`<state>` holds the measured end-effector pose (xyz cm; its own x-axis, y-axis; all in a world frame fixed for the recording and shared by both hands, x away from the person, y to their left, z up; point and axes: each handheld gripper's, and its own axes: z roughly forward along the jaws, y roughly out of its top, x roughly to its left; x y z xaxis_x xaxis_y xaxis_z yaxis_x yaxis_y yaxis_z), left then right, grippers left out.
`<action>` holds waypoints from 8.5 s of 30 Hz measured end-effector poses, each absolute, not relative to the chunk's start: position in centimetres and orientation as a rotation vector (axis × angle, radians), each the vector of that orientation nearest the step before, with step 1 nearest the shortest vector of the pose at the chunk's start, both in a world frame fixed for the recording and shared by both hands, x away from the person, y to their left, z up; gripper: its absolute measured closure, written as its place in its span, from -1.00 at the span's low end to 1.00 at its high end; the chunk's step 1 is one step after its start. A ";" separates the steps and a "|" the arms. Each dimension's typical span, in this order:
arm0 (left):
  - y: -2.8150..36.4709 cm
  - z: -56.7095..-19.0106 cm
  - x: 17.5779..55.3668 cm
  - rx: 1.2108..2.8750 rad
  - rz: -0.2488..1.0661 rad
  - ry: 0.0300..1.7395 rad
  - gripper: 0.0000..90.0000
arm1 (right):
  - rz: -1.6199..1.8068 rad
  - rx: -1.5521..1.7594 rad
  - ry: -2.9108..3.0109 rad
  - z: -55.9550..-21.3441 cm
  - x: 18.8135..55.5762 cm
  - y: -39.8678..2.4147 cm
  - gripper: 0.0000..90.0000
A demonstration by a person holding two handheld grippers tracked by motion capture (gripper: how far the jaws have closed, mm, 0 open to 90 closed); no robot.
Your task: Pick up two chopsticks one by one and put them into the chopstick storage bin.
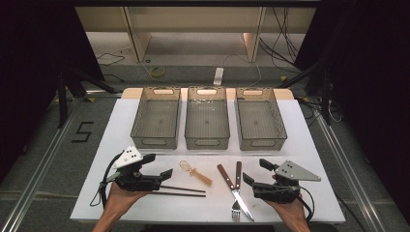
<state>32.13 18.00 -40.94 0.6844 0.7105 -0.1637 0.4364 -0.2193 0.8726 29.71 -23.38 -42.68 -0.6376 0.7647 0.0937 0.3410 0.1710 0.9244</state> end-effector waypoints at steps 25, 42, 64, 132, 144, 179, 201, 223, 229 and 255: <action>15.0 -39.2 36.9 2.340 0.221 0.832 -0.64 | 1.446 1.028 2.119 -42.8 30.1 -23.1 -0.49; 15.7 -40.3 35.6 2.593 0.195 0.791 -0.40 | 1.435 1.014 2.146 -42.8 29.8 -22.9 -0.49; 15.0 -44.4 34.8 2.862 0.100 0.655 0.24 | 1.422 1.017 2.164 -42.9 29.8 -22.9 -0.48; 15.0 -44.8 34.5 2.954 0.023 0.362 0.87 | 1.387 0.968 2.278 -43.3 29.9 -22.1 -0.45; 15.4 -42.1 34.9 2.772 0.136 0.506 0.87 | 1.397 0.968 2.267 -43.3 29.8 -22.1 -0.46; 18.9 -37.9 40.1 2.222 0.333 1.041 0.87 | 1.426 0.988 2.225 -43.2 29.9 -22.6 -0.47; 20.2 -34.9 46.3 2.095 0.414 1.148 0.87 | 1.433 0.981 2.218 -43.1 29.9 -22.7 -0.48; 21.0 -35.9 50.9 2.081 0.519 1.226 0.87 | 1.437 0.979 2.228 -43.2 29.9 -22.7 -0.48; 21.3 -36.7 51.5 2.066 0.522 1.242 0.87 | 1.438 0.981 2.228 -43.2 29.9 -22.7 -0.48; 20.9 -39.6 51.4 2.099 0.489 1.298 0.44 | 1.445 0.985 2.225 -43.2 29.9 -22.7 -0.48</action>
